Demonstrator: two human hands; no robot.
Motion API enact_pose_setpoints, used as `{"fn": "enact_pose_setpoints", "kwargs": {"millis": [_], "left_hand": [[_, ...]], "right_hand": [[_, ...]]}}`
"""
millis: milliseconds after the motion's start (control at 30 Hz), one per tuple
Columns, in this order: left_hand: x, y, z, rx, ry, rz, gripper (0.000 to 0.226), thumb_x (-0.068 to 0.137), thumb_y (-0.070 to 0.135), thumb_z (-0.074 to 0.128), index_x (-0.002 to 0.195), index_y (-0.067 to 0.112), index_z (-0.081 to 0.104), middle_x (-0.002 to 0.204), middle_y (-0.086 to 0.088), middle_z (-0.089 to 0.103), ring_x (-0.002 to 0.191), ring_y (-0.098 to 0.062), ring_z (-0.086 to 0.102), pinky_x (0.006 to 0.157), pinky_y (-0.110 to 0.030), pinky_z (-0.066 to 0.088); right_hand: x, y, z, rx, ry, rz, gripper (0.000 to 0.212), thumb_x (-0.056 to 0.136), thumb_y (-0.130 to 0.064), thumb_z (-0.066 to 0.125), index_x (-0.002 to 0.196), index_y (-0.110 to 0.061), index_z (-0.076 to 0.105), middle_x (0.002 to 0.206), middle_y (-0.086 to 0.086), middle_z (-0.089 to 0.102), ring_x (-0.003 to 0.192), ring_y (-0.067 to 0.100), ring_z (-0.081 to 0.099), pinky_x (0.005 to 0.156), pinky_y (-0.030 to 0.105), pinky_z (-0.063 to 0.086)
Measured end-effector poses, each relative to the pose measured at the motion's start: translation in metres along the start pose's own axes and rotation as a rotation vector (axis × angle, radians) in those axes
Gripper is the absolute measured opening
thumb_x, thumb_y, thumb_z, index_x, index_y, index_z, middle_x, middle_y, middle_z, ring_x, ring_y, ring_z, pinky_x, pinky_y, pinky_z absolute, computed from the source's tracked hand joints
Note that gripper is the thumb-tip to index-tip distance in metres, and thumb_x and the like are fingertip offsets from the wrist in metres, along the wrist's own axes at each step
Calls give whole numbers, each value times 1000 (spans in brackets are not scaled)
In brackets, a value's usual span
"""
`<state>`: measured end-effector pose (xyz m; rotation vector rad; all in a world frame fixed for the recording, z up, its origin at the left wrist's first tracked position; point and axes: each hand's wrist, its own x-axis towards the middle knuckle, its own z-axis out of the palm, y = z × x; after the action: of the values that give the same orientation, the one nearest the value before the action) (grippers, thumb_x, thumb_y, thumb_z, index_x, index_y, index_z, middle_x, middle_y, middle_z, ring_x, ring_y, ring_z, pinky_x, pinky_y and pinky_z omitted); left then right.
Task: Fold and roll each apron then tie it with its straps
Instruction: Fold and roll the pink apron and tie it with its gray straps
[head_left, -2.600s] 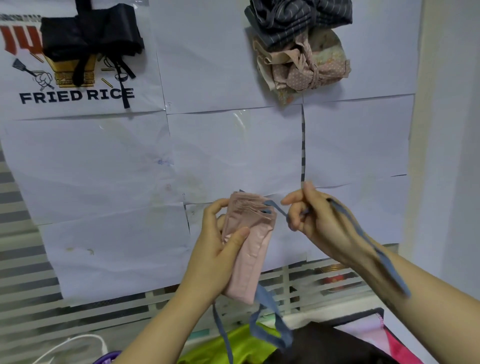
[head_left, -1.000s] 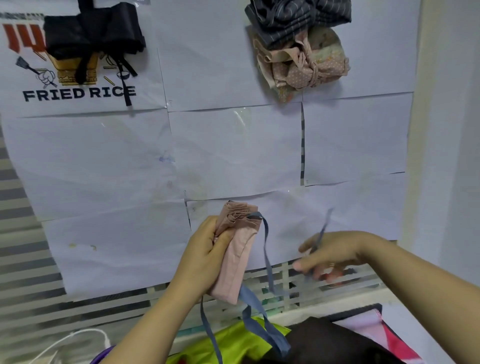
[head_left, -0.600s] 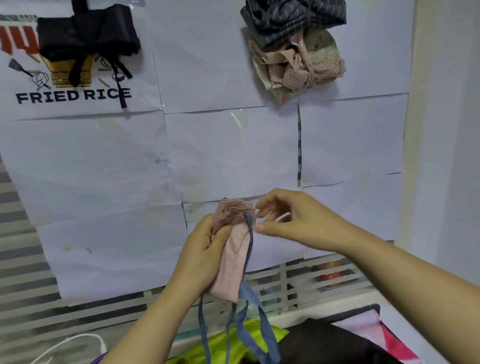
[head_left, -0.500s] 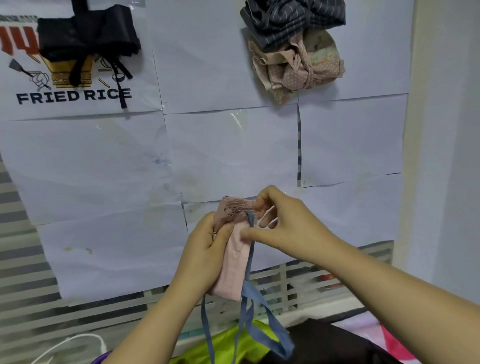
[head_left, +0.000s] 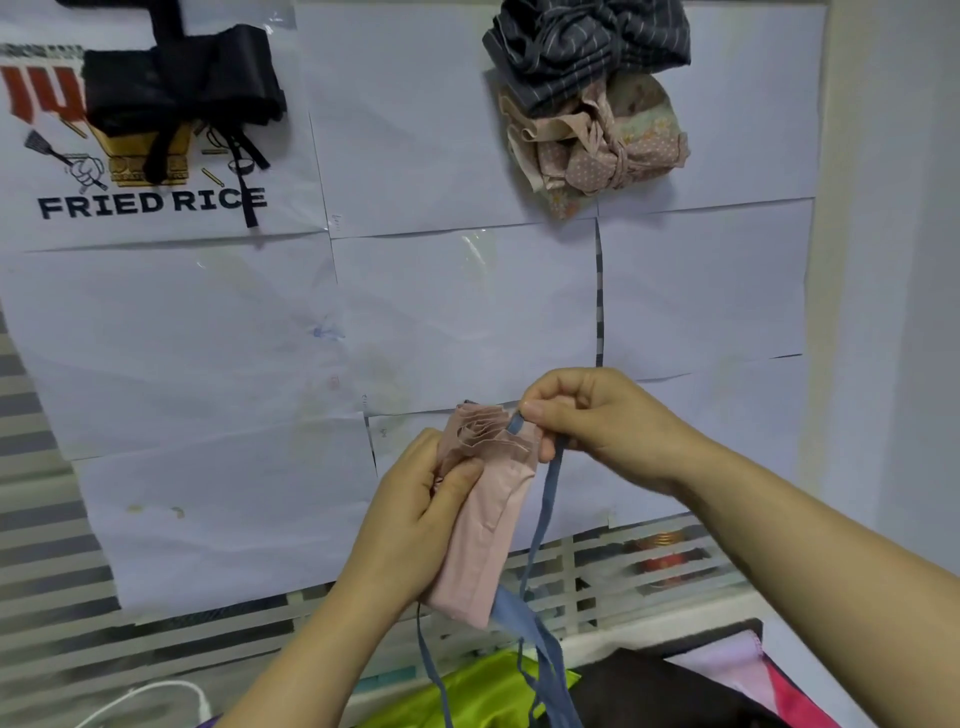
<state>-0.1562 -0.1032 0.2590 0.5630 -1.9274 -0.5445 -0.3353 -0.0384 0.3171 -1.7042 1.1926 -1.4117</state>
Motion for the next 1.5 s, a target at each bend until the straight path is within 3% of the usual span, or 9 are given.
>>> {"fn": "enact_pose_setpoints", "kwargs": {"millis": [133, 500, 700, 800, 900, 1067, 1233, 1367, 1500], "left_hand": [[3, 9, 9, -260, 153, -140, 16, 96, 17, 49, 95, 27, 62, 84, 13, 70, 75, 6, 61, 64, -8, 45], [15, 6, 17, -389, 283, -239, 18, 96, 28, 51, 83, 21, 61, 70, 17, 66, 68, 1, 59, 60, -14, 46], [18, 12, 20, -432, 312, -199, 18, 96, 23, 52, 83, 15, 62, 68, 14, 65, 66, -1, 59, 59, -16, 49], [21, 11, 18, -419, 334, -191, 18, 96, 25, 52, 89, 13, 64, 74, 12, 68, 71, -2, 62, 62, -16, 50], [22, 10, 15, -408, 301, -194, 17, 97, 24, 51, 92, 15, 65, 78, 10, 70, 73, -3, 64, 63, -16, 51], [22, 2, 16, -287, 316, -249, 6, 96, 28, 53, 95, 31, 48, 97, 7, 62, 85, -3, 62, 65, -18, 48], [15, -3, 27, -255, 312, -320, 13, 96, 25, 54, 95, 27, 41, 94, 4, 58, 83, -8, 60, 63, -19, 47], [9, -15, 24, -421, 119, -375, 18, 100, 33, 43, 98, 16, 50, 72, 5, 56, 61, -6, 52, 58, -20, 44], [-1, -33, 13, -468, -34, -425, 19, 100, 6, 40, 94, 13, 57, 71, 11, 67, 56, -7, 49, 61, -23, 48]], "right_hand": [[-1, 21, 21, 374, 184, 51, 12, 92, -8, 54, 87, -5, 65, 68, 1, 67, 44, 9, 48, 59, 20, 50], [-4, 34, 30, -329, 379, -116, 8, 87, -15, 68, 85, -20, 74, 77, -2, 62, 62, -5, 52, 62, 9, 40], [-5, 31, 30, -107, 186, 1, 19, 95, -9, 54, 89, -4, 72, 71, 4, 68, 59, 6, 59, 62, 15, 48], [-4, 30, 30, 134, 97, 124, 40, 100, -31, 44, 99, 0, 70, 90, 12, 71, 80, 17, 66, 78, 25, 54], [-5, 29, 23, 50, -21, 140, 45, 83, -55, 56, 97, -16, 72, 96, 4, 74, 89, 16, 68, 89, 31, 53], [-9, 34, 22, 16, -207, 190, 32, 81, -6, 71, 113, -5, 66, 108, 9, 71, 103, 21, 67, 93, 30, 52], [-6, 49, 35, 179, -96, 375, 16, 87, -8, 63, 103, -4, 68, 99, 12, 72, 90, 23, 67, 89, 36, 53], [-7, 56, 27, 395, -9, 421, 16, 89, 1, 55, 99, -1, 68, 97, 14, 72, 84, 20, 70, 77, 29, 58], [-11, 57, 14, 594, -1, 452, 20, 79, -1, 56, 96, 2, 66, 90, 13, 73, 78, 18, 71, 68, 27, 58]]}}
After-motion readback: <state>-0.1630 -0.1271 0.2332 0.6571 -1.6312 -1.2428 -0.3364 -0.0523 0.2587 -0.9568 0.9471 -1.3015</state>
